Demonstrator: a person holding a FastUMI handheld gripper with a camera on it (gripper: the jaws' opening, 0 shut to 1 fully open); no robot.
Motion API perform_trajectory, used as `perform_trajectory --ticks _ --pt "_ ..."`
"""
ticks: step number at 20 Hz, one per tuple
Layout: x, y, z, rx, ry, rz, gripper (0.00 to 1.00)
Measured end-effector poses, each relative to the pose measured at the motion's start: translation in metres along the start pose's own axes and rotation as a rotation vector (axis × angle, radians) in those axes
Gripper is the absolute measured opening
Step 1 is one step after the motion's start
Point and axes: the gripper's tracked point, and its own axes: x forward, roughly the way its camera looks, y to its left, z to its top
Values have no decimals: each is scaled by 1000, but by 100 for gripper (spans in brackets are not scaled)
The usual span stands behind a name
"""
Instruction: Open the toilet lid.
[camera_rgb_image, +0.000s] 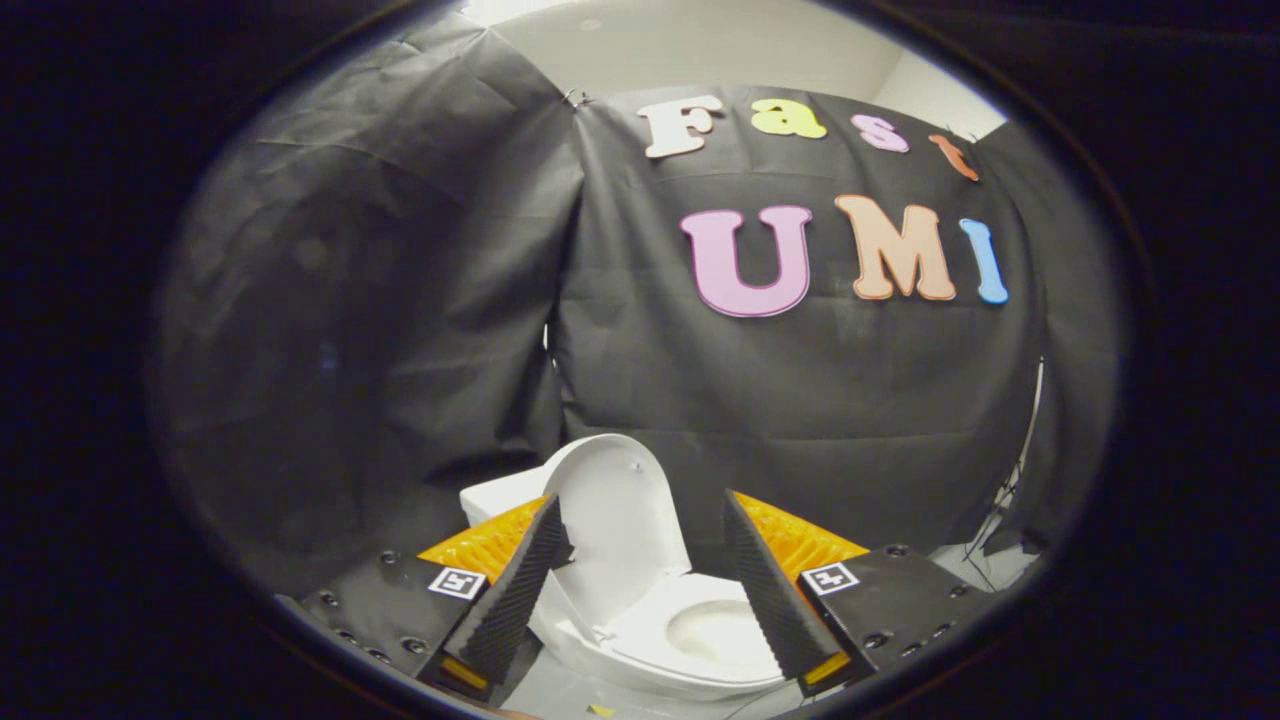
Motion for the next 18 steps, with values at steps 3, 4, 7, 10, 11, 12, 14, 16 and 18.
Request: perform_trajectory --ticks 3,4,7,10,11,12,14,16,18 --pt "-15 -20 8 -33 -23 -9 99" --pt "-19 -26 12 -33 -35 -11 99" --pt "-40 -48 11 -11 -56 -45 99" --pt "-66 -64 -12 -5 -29 -78 99" --pt "-75 -72 -19 10 -30 -92 99" --pt "-82 -77 -24 40 -42 -102 99" --pt "-89 -92 -34 101 -48 -139 99" --pt "-97 -102 -34 128 -61 -170 99" --pt "-100 -101 -24 115 -111 -174 99"
